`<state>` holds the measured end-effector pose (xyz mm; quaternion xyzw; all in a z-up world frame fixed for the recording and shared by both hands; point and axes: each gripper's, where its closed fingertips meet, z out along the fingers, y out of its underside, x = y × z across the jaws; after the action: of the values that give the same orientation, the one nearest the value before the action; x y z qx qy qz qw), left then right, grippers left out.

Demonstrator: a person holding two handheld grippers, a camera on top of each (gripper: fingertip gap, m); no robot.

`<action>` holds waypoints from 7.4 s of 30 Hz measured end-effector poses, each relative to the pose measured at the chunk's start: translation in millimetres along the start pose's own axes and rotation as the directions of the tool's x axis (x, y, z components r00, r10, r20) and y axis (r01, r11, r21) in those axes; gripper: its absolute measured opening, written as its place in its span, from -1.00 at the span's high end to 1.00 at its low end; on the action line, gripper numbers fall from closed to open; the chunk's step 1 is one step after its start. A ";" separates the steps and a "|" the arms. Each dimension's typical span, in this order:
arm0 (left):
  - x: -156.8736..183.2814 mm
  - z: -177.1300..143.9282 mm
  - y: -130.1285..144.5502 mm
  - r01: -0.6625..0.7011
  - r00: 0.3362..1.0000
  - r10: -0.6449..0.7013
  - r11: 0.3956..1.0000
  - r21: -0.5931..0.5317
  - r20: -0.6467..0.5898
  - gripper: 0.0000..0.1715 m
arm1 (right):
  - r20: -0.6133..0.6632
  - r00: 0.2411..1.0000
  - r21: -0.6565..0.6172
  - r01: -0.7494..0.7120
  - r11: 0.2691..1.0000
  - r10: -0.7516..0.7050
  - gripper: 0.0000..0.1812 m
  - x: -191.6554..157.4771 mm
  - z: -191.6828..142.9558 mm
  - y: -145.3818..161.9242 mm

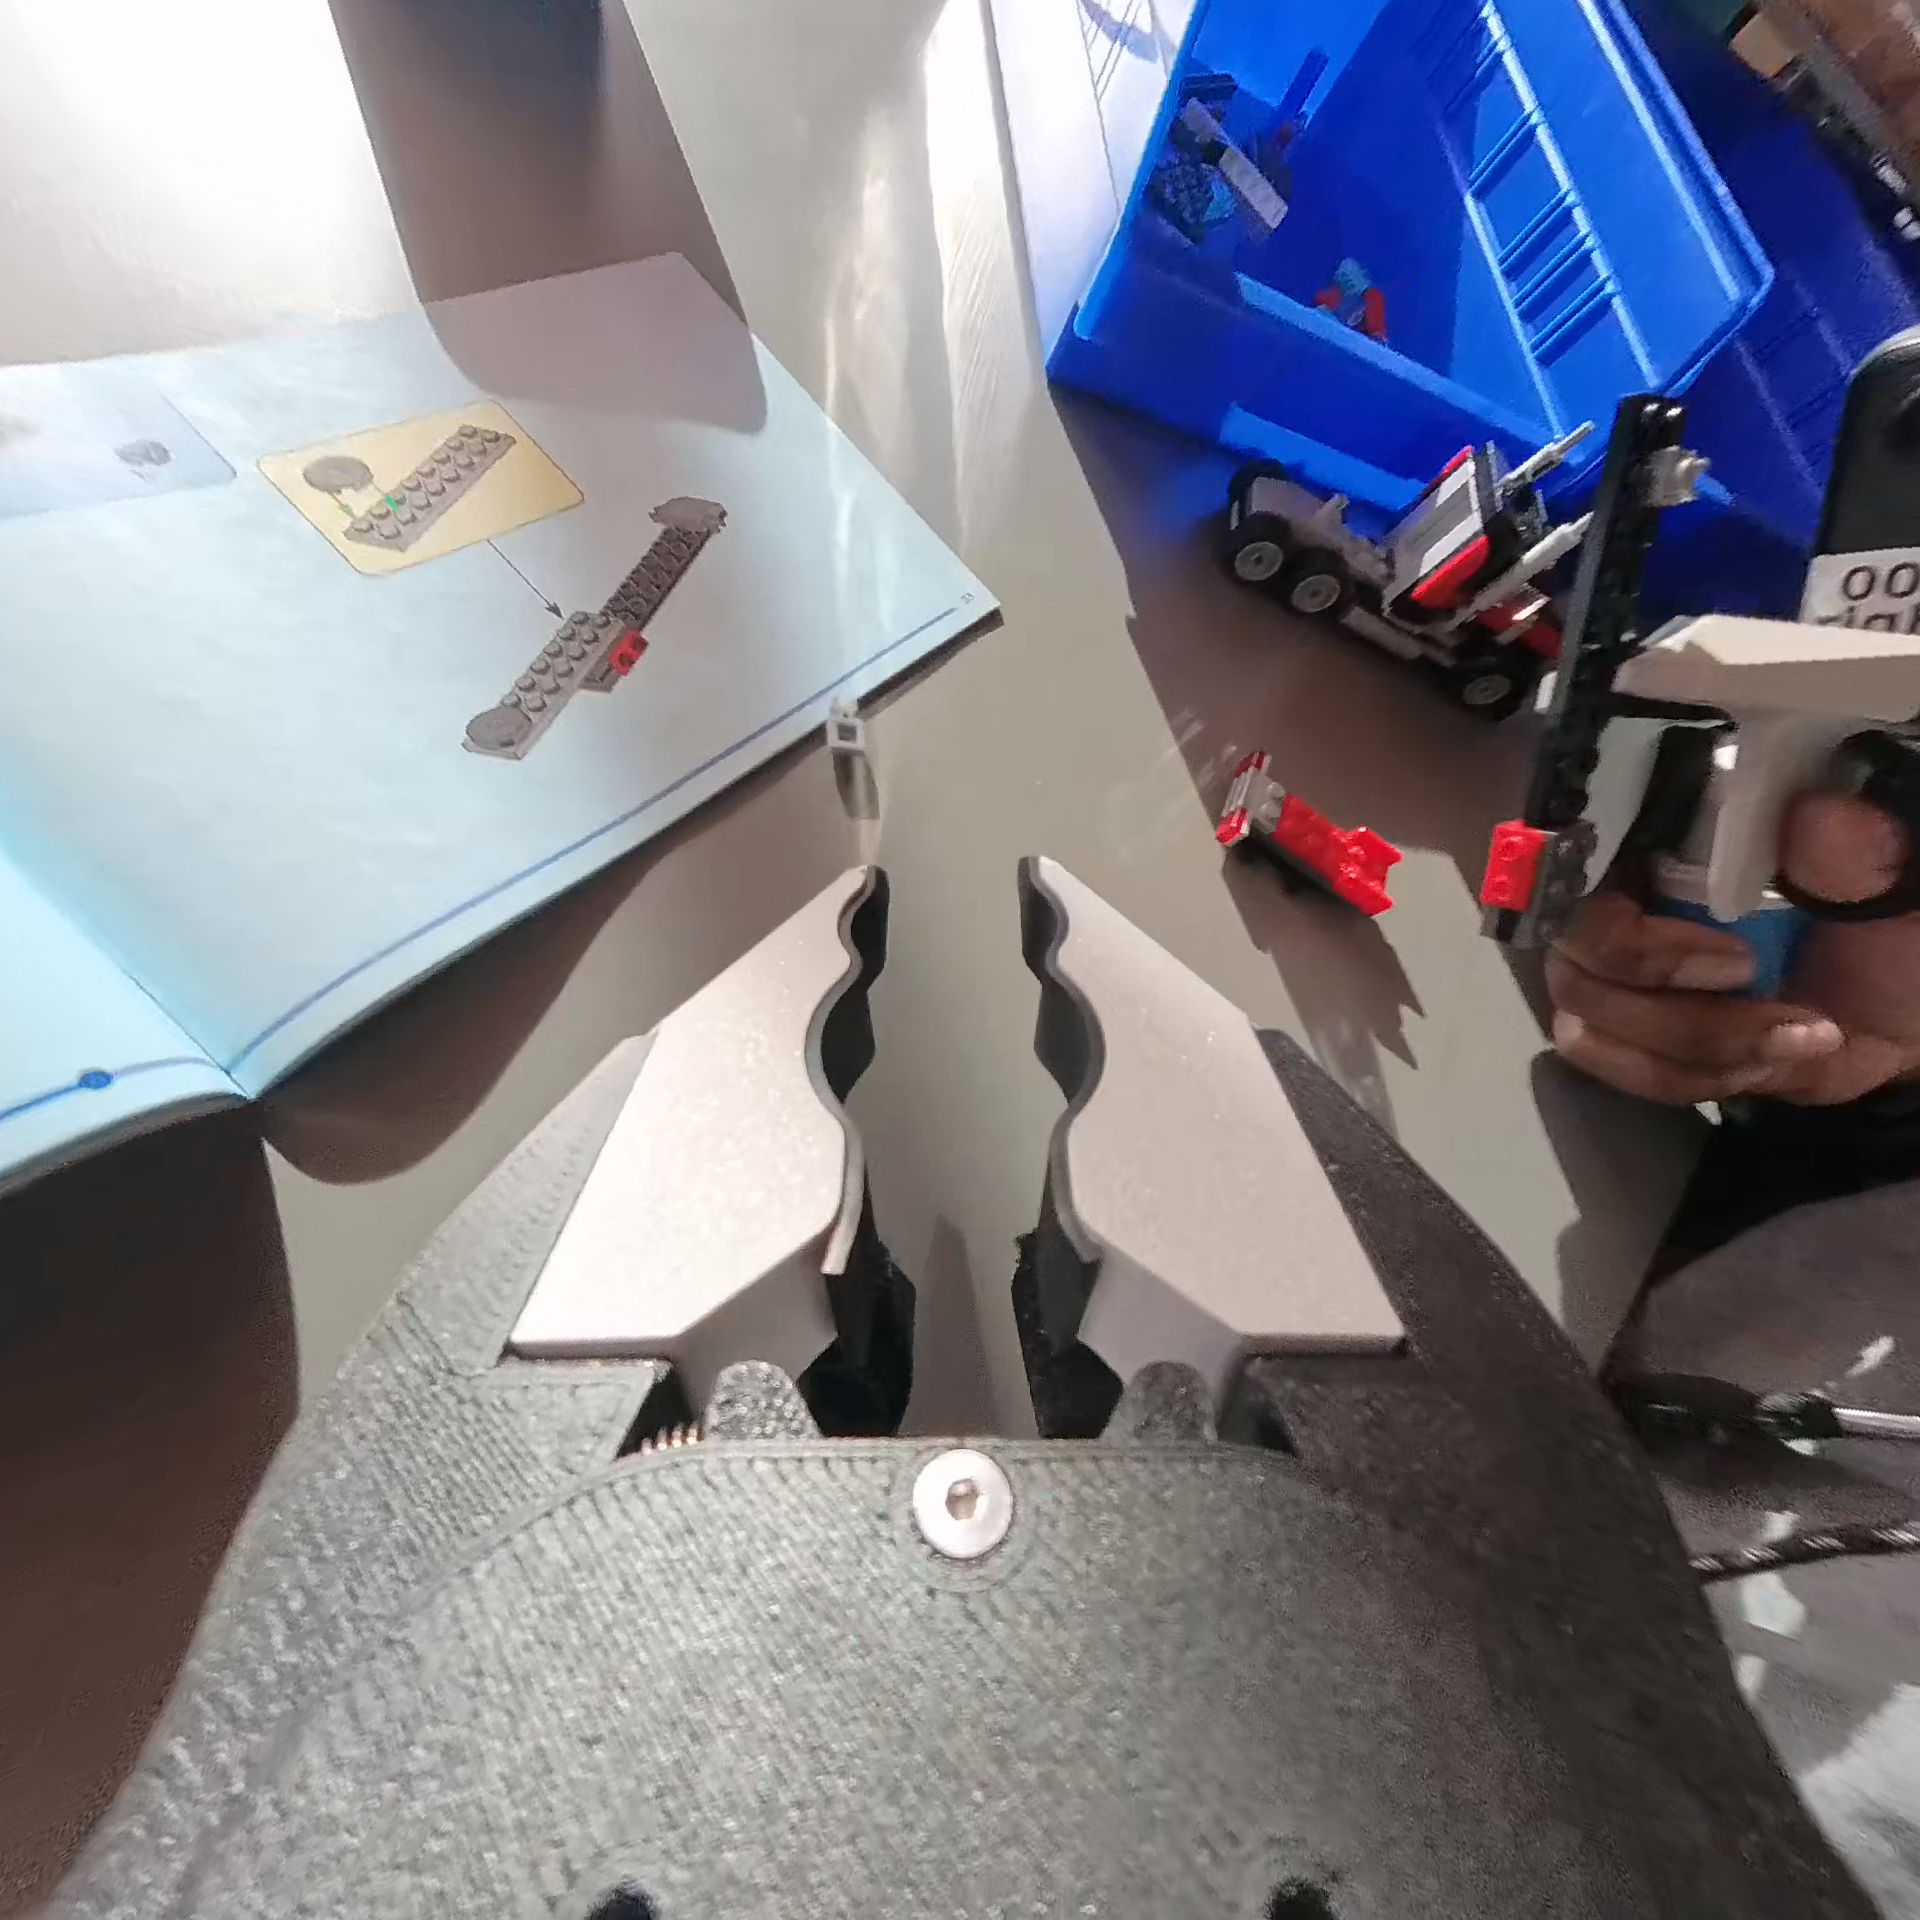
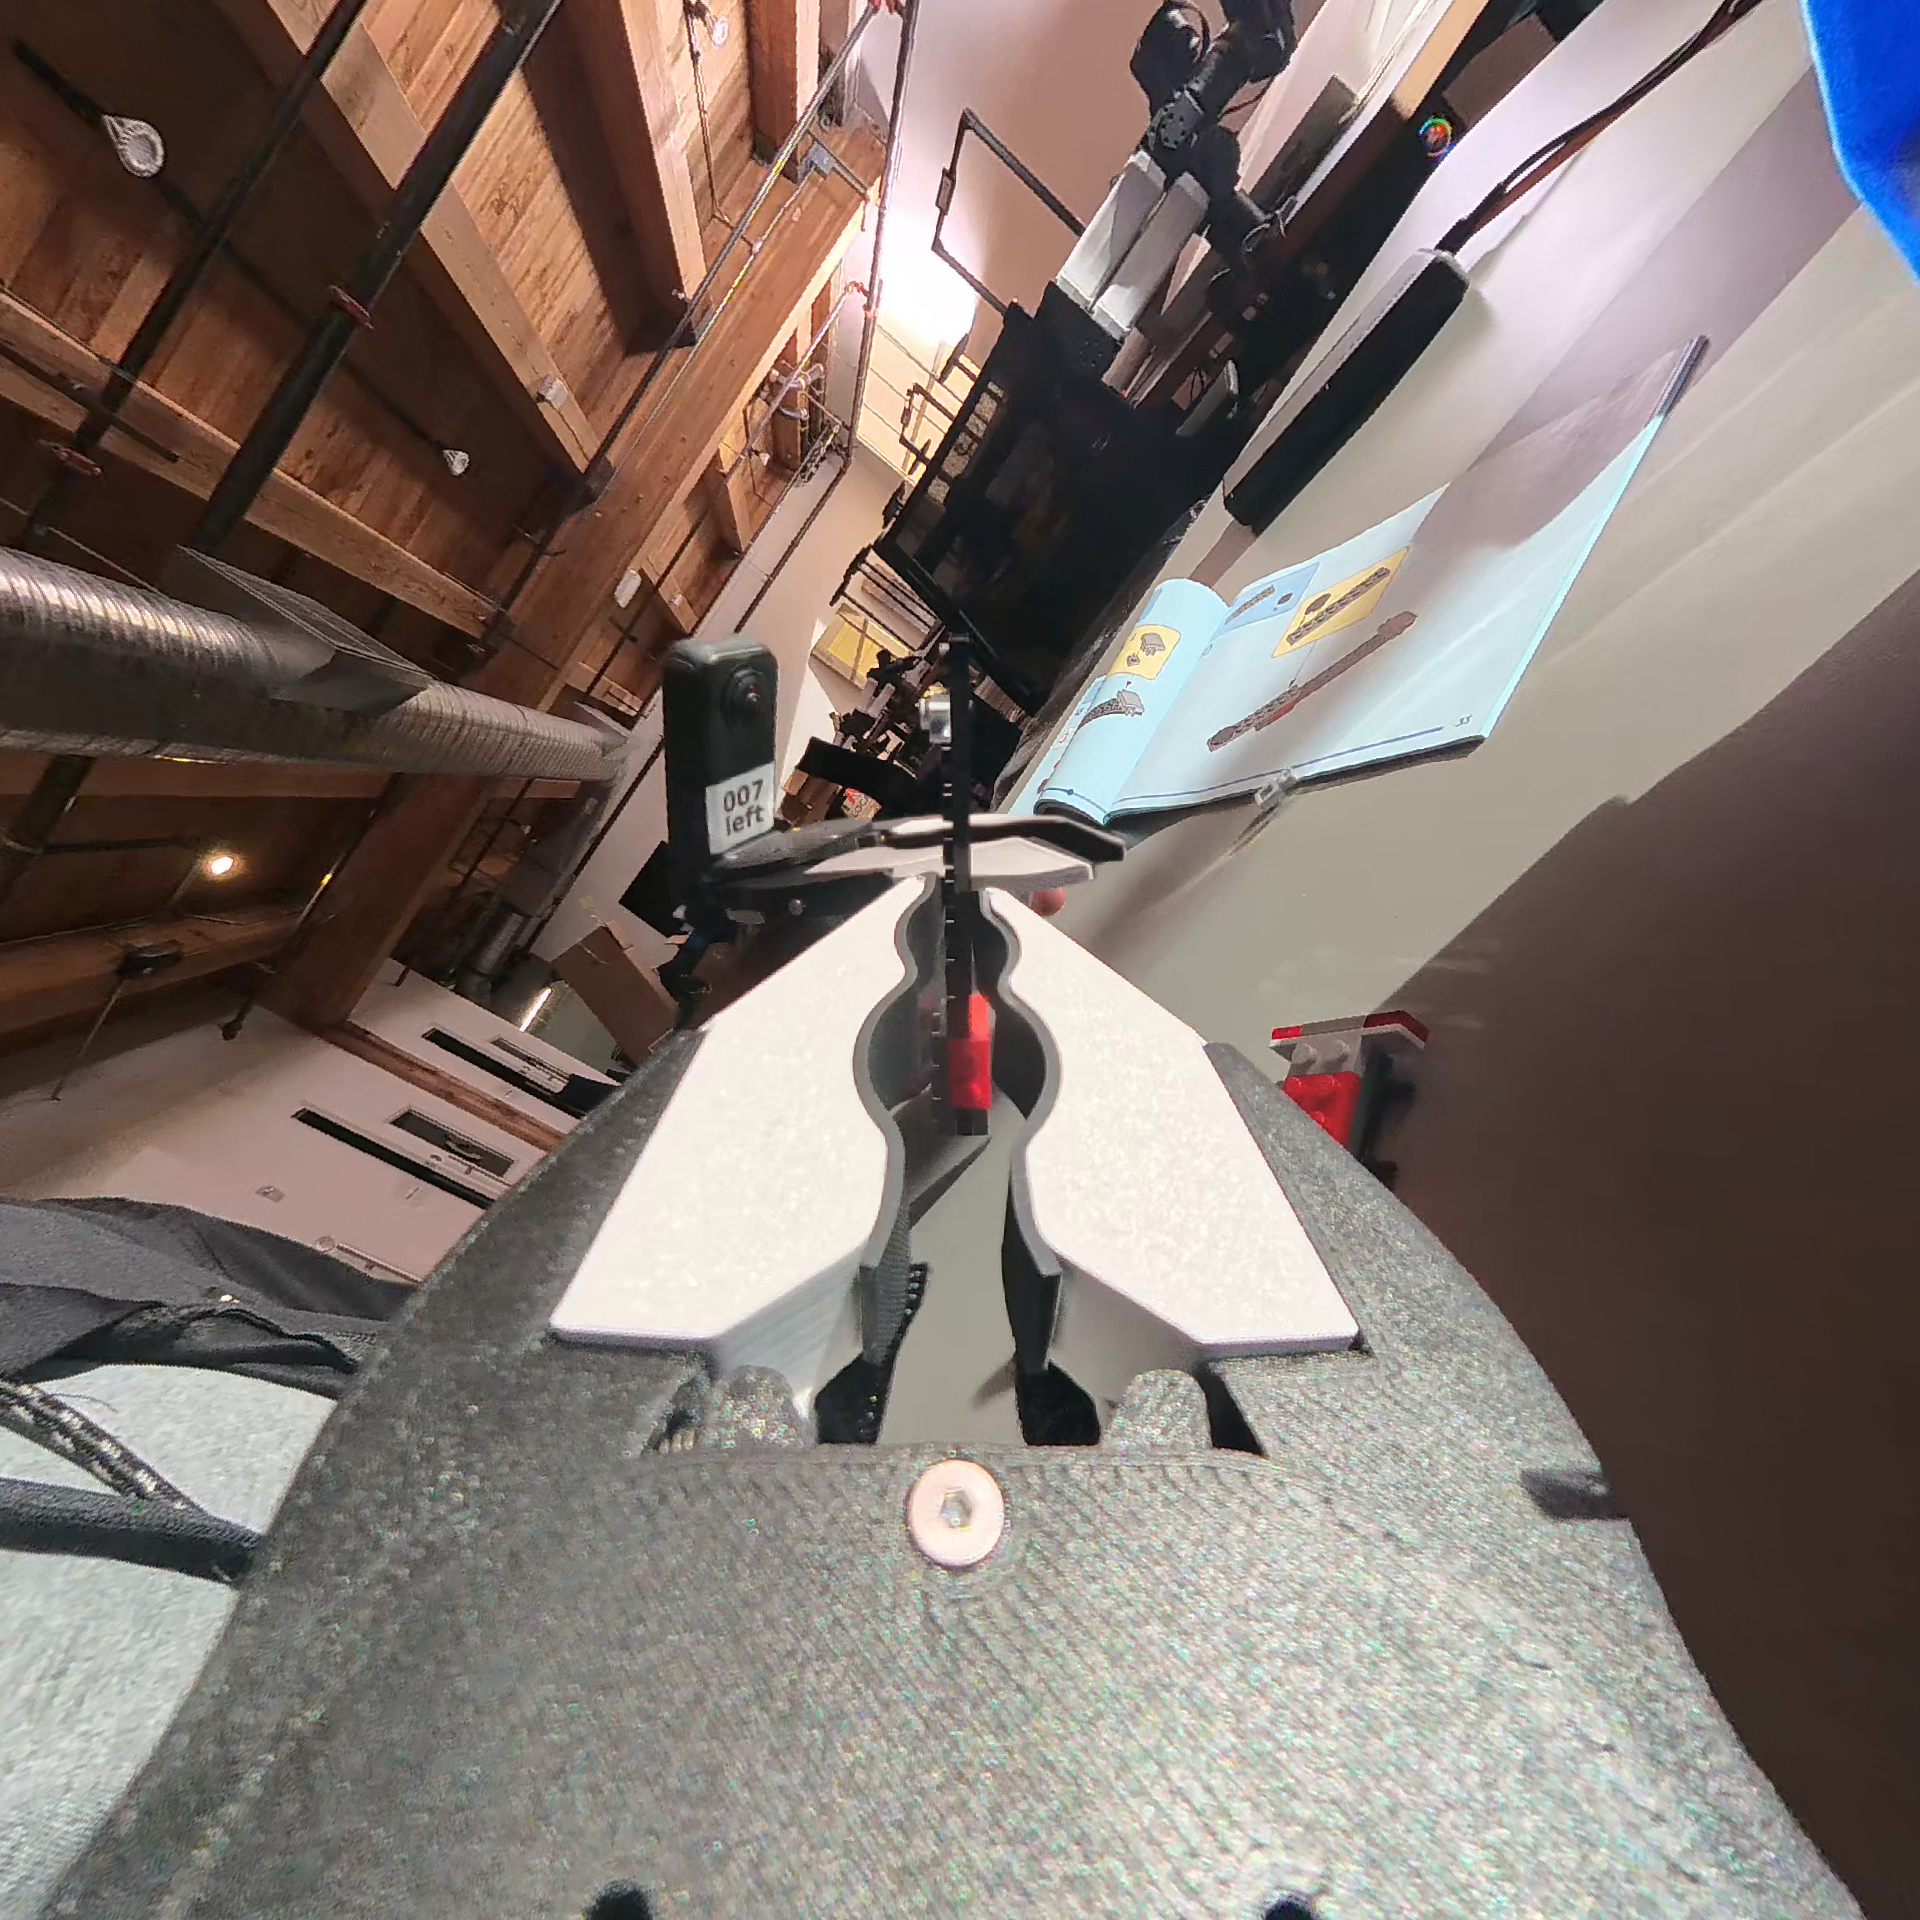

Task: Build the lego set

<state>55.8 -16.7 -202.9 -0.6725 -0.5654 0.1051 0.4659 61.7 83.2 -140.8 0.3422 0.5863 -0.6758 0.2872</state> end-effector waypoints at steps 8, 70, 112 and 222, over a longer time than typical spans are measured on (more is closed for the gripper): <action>-25.3 36.5 -7.3 -0.141 0.974 0.155 0.986 -0.095 0.163 0.68 | 0.001 1.000 0.002 -0.006 1.000 0.006 0.94 0.4 -0.2 -0.4; 2.5 10.6 -12.0 -0.202 0.977 0.208 0.973 -0.107 0.049 0.78 | 0.056 0.995 0.016 -0.089 0.996 0.088 0.94 0.8 -4.4 -5.4; 17.5 -18.2 7.7 -0.425 0.892 0.441 0.893 -0.150 0.099 0.81 | 0.057 0.995 0.012 -0.086 0.996 0.085 0.94 0.2 -3.9 -4.5; 111.2 11.6 -25.5 -0.686 0.676 0.601 0.724 -0.067 -0.426 0.62 | 0.163 0.877 -0.094 -0.443 0.892 0.452 0.95 -16.5 -16.7 30.4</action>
<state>68.7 82.8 -147.3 -0.8833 -0.1983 0.0694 0.4191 97.7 95.0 -147.0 0.3980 0.4809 -0.6033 0.4963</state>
